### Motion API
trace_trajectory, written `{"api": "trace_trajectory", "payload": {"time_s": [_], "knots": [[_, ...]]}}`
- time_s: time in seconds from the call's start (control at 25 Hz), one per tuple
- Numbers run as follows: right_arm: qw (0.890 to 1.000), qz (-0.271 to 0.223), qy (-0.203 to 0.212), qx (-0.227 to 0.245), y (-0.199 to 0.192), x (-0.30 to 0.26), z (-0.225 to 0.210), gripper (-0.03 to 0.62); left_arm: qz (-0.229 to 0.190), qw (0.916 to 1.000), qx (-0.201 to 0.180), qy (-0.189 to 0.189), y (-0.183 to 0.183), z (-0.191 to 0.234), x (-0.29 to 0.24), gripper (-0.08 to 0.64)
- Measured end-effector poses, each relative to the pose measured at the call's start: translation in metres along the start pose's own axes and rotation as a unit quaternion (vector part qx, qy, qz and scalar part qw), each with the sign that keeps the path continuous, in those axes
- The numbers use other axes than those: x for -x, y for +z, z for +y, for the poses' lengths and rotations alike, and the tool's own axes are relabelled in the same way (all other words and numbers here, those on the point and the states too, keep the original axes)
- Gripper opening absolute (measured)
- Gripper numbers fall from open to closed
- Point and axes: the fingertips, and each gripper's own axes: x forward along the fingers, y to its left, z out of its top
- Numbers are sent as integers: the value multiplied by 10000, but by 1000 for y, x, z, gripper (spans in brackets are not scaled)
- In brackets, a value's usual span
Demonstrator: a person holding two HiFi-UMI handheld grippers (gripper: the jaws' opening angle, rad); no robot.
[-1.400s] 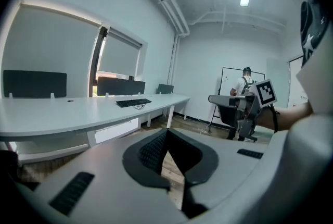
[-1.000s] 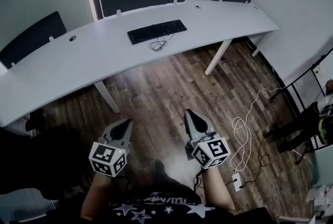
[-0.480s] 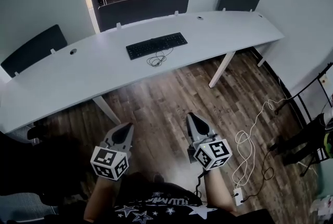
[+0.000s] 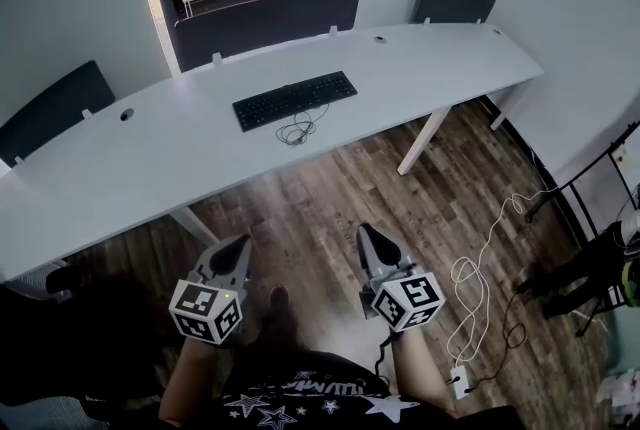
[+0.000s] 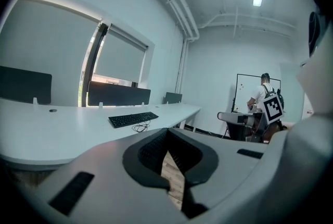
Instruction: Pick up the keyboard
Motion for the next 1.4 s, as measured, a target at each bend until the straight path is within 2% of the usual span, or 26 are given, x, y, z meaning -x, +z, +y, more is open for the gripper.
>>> {"api": "trace_trajectory", "payload": {"time_s": [0.32, 0.56, 0.8, 1.16, 1.4], "knots": [[9994, -1, -318, 124, 21, -84, -35, 3, 12, 9997, -48, -234, 29, 65, -75, 9], [9990, 134, -372, 194, 28, -136, -40, 3, 36, 9992, -282, -293, 48, 104, -106, 9], [9978, 233, -556, 274, 29, -177, -53, 3, 83, 9990, -235, -363, 52, 143, -131, 9], [9950, 241, -934, 269, 32, -206, -69, 3, 223, 9972, -290, -650, 52, 167, -161, 9], [9937, 412, -1014, 228, 22, -209, -85, 3, 256, 9978, -122, -604, 47, 176, -175, 9]]}}
